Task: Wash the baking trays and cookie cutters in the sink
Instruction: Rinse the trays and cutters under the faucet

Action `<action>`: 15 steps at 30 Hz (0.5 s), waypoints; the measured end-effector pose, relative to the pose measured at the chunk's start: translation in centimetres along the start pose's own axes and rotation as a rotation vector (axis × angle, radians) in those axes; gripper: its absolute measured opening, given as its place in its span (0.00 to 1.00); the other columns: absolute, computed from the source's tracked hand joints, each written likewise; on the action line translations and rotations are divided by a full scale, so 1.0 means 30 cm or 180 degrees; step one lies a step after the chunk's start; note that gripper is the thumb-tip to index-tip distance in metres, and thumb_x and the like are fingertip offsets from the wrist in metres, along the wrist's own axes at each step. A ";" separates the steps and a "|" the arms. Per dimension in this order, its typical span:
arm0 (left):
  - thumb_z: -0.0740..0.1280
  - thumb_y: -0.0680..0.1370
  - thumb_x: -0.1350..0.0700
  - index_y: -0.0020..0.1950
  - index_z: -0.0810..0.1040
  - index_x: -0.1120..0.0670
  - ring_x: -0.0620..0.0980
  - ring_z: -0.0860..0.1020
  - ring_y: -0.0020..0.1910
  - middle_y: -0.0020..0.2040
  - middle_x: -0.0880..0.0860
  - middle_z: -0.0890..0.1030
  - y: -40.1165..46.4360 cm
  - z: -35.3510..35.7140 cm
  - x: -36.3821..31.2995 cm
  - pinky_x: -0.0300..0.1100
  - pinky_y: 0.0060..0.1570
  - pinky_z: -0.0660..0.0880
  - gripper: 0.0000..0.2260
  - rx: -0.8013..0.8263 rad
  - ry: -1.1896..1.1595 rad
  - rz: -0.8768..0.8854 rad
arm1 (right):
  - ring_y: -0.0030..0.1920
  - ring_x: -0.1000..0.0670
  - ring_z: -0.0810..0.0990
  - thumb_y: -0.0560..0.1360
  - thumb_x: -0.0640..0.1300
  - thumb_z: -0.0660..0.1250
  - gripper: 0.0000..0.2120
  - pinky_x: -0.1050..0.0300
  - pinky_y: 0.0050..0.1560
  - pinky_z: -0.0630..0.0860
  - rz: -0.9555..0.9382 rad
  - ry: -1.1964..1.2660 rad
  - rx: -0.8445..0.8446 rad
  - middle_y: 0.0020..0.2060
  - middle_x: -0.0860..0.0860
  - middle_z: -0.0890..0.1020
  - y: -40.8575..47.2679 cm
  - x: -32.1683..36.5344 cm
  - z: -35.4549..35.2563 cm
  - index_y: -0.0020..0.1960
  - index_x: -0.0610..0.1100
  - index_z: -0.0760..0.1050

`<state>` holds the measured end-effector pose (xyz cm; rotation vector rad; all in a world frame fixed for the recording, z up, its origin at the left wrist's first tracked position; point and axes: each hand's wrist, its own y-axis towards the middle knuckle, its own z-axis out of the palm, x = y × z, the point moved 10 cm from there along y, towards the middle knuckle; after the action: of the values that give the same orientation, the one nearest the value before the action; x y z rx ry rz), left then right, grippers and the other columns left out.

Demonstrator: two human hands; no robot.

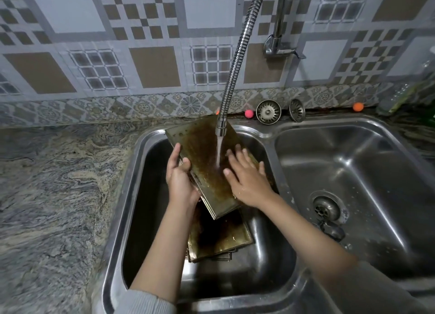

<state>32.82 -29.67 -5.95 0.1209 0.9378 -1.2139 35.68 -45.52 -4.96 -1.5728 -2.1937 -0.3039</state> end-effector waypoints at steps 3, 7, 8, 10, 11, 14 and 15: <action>0.56 0.78 0.69 0.62 0.76 0.49 0.59 0.78 0.60 0.60 0.58 0.79 -0.039 0.023 0.070 0.61 0.62 0.72 0.21 0.0207 0.0148 -0.0200 | 0.76 0.49 0.36 0.81 0.58 0.45 0.30 0.31 0.69 0.38 0.0362 -0.0157 -0.0134 0.77 0.51 0.40 0.088 -0.037 -0.056 0.78 0.46 0.44; 0.56 0.78 0.70 0.65 0.75 0.52 0.58 0.80 0.57 0.56 0.59 0.82 -0.092 0.066 0.137 0.59 0.61 0.73 0.21 0.0528 0.0369 -0.0376 | 0.76 0.50 0.38 0.81 0.54 0.48 0.28 0.30 0.71 0.40 -0.0053 -0.0332 -0.0129 0.77 0.52 0.41 0.166 0.063 -0.078 0.78 0.46 0.48; 0.56 0.78 0.69 0.64 0.76 0.52 0.58 0.80 0.56 0.57 0.60 0.81 -0.090 0.062 0.131 0.58 0.60 0.74 0.21 0.0529 0.0386 -0.0383 | 0.76 0.51 0.39 0.81 0.53 0.48 0.27 0.30 0.71 0.41 -0.0195 -0.0350 -0.0098 0.78 0.52 0.43 0.160 0.089 -0.070 0.78 0.46 0.49; 0.55 0.78 0.69 0.64 0.76 0.52 0.57 0.80 0.57 0.59 0.60 0.80 -0.068 0.036 0.098 0.57 0.60 0.74 0.20 0.0487 0.0414 -0.0326 | 0.76 0.52 0.39 0.82 0.53 0.48 0.27 0.33 0.72 0.41 -0.0487 -0.0320 -0.0106 0.77 0.53 0.44 0.106 0.132 -0.043 0.78 0.48 0.47; 0.55 0.79 0.68 0.64 0.76 0.52 0.57 0.80 0.58 0.60 0.59 0.80 -0.052 0.020 0.076 0.57 0.62 0.73 0.20 0.0476 0.0414 -0.0261 | 0.76 0.53 0.38 0.81 0.54 0.48 0.27 0.35 0.73 0.39 -0.0696 -0.0274 -0.0108 0.77 0.55 0.43 0.060 0.154 -0.022 0.78 0.50 0.46; 0.55 0.79 0.68 0.64 0.76 0.50 0.59 0.77 0.62 0.62 0.58 0.78 0.000 -0.027 0.002 0.59 0.64 0.71 0.20 0.0371 0.0356 -0.0064 | 0.75 0.57 0.35 0.80 0.58 0.45 0.27 0.44 0.72 0.36 -0.1297 -0.0253 -0.0027 0.76 0.58 0.41 -0.088 0.176 0.046 0.77 0.56 0.44; 0.55 0.79 0.68 0.64 0.76 0.50 0.59 0.76 0.62 0.62 0.58 0.78 0.015 -0.042 -0.018 0.59 0.63 0.71 0.20 0.0316 0.0327 -0.0006 | 0.75 0.57 0.35 0.80 0.60 0.44 0.27 0.44 0.72 0.36 -0.1310 -0.0275 -0.0036 0.76 0.59 0.40 -0.107 0.141 0.053 0.76 0.58 0.43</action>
<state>32.47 -28.40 -6.56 0.2635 0.9667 -1.2658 31.19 -42.37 -4.22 -1.1458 -2.5785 -0.3749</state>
